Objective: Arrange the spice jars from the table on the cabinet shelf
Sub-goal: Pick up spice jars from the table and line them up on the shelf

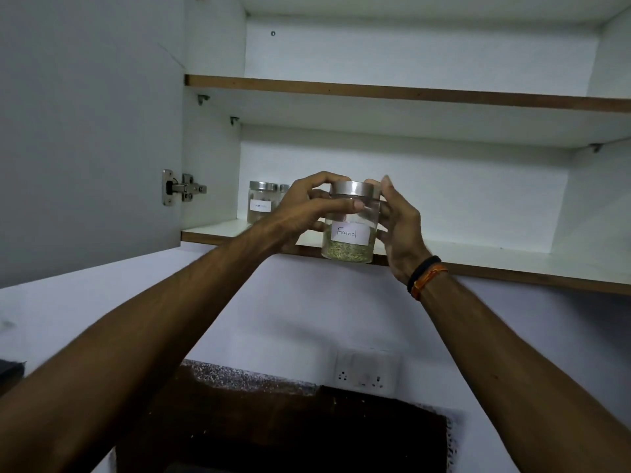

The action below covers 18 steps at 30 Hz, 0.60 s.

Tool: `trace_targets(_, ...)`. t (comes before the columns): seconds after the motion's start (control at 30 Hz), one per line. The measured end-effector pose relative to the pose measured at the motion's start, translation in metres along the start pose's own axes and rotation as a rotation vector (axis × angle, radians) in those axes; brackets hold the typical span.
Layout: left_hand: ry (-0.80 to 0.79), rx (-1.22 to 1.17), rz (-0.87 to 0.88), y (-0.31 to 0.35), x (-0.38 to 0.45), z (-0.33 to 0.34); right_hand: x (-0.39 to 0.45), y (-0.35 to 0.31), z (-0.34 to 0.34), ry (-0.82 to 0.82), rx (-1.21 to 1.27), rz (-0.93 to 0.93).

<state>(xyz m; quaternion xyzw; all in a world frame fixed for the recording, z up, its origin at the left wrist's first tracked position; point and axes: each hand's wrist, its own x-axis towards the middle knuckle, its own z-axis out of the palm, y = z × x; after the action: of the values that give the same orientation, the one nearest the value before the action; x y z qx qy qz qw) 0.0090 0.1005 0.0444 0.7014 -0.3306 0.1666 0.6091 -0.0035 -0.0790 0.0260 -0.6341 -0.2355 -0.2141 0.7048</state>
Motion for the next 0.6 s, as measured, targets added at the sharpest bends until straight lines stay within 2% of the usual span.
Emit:
trace_targets(0.07,0.019,-0.001,-0.007,-0.001,0.007,-0.004,0.012,0.006,-0.002,0.155,-0.117,0.026)
trace_targets(0.17,0.046,0.013,-0.026,-0.005,0.020,-0.013,0.033,0.022,-0.009,0.343,-0.619,-0.011)
trace_targets(0.23,0.055,0.031,-0.034,-0.009,0.029,-0.020,0.040,0.034,-0.014,0.314,-0.929,-0.069)
trace_targets(0.33,0.059,0.061,-0.054,-0.019,0.042,-0.027,0.048,0.053,-0.024,0.233,-1.208,-0.086)
trace_targets(0.43,0.069,0.046,-0.084,-0.035,0.054,-0.035,0.052,0.066,-0.028,0.208,-1.360,-0.067)
trace_targets(0.6,0.088,0.054,-0.103,-0.063,0.072,-0.046,0.055,0.072,-0.025,0.248,-1.425,-0.131)
